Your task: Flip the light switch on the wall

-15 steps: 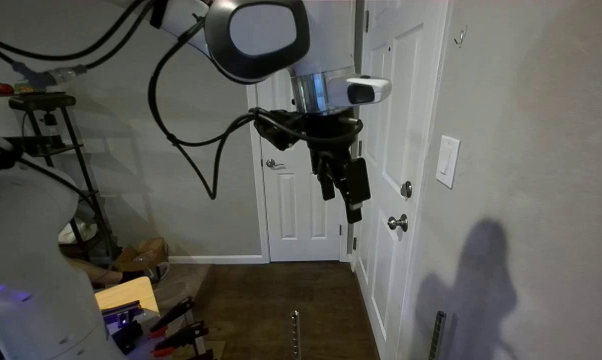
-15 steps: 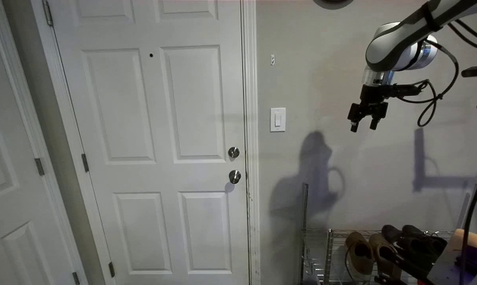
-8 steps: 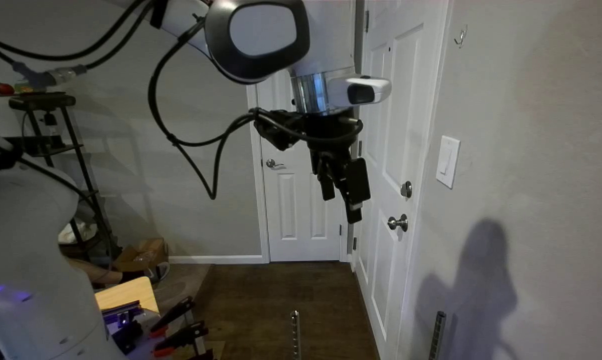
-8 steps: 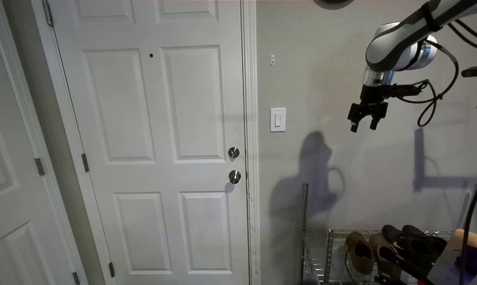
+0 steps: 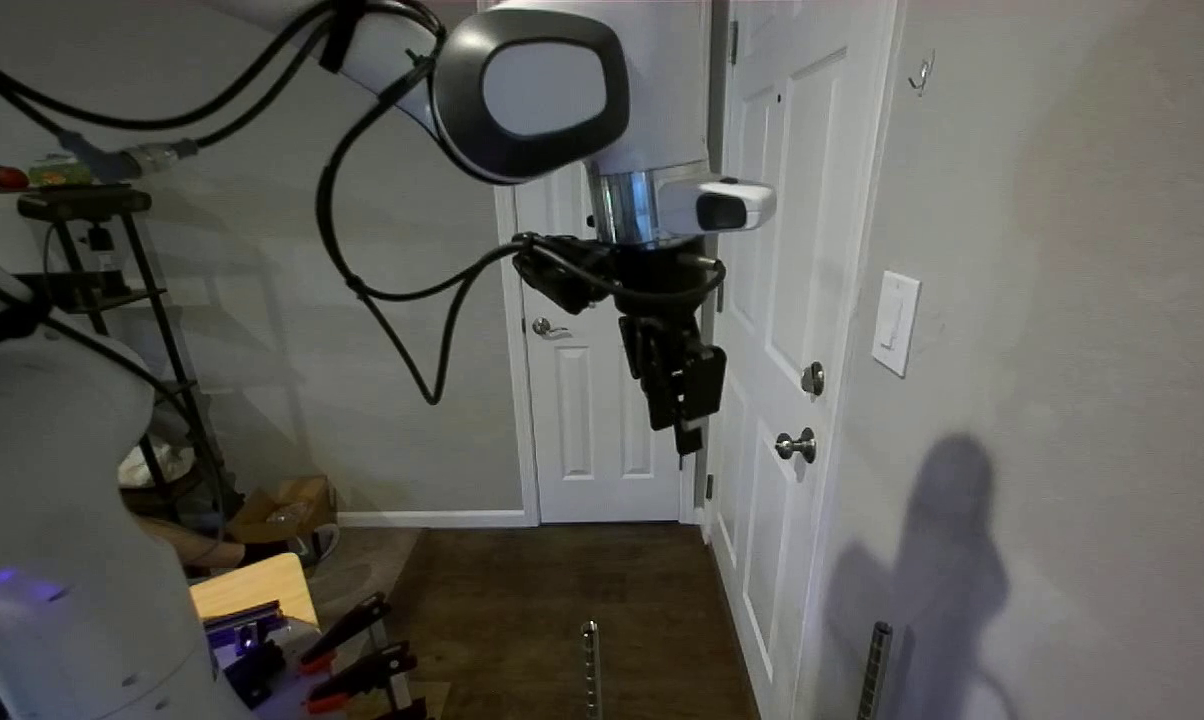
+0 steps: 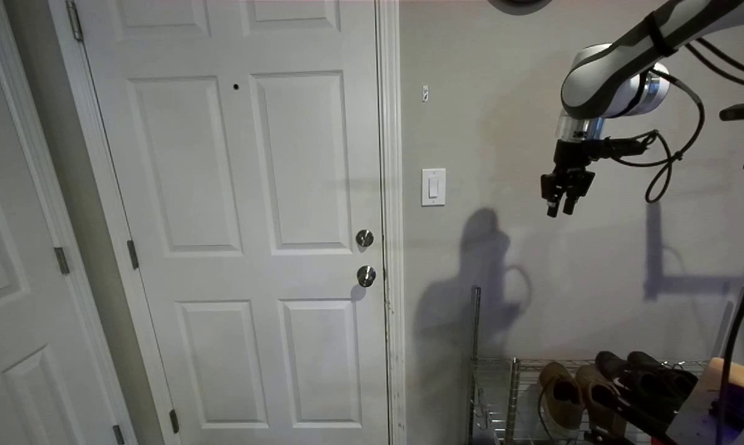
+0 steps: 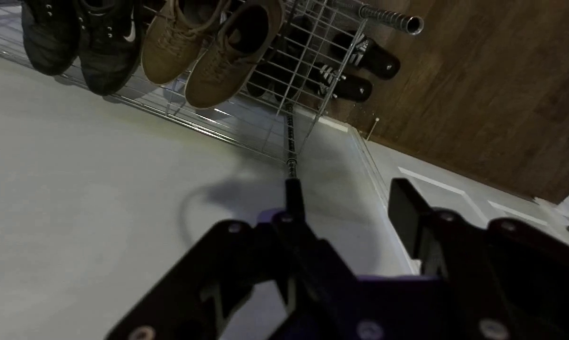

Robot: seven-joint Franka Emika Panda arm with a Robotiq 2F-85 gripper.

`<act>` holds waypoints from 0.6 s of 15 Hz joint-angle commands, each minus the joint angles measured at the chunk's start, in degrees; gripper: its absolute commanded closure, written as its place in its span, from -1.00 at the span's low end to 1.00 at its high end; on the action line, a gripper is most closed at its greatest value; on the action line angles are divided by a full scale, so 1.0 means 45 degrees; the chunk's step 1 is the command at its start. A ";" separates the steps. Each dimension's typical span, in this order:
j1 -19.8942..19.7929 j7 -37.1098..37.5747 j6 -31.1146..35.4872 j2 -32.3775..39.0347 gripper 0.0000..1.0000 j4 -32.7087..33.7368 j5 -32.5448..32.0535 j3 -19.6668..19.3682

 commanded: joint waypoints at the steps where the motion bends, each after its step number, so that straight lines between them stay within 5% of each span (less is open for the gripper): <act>1: 0.0501 -0.0661 -0.0096 0.1447 0.59 0.0838 0.0471 0.0231; 5: 0.1024 -0.0775 0.0414 0.3050 0.95 0.1794 0.0626 0.0624; 9: 0.1132 -0.0712 0.1511 0.4398 0.93 0.2635 0.0651 0.0937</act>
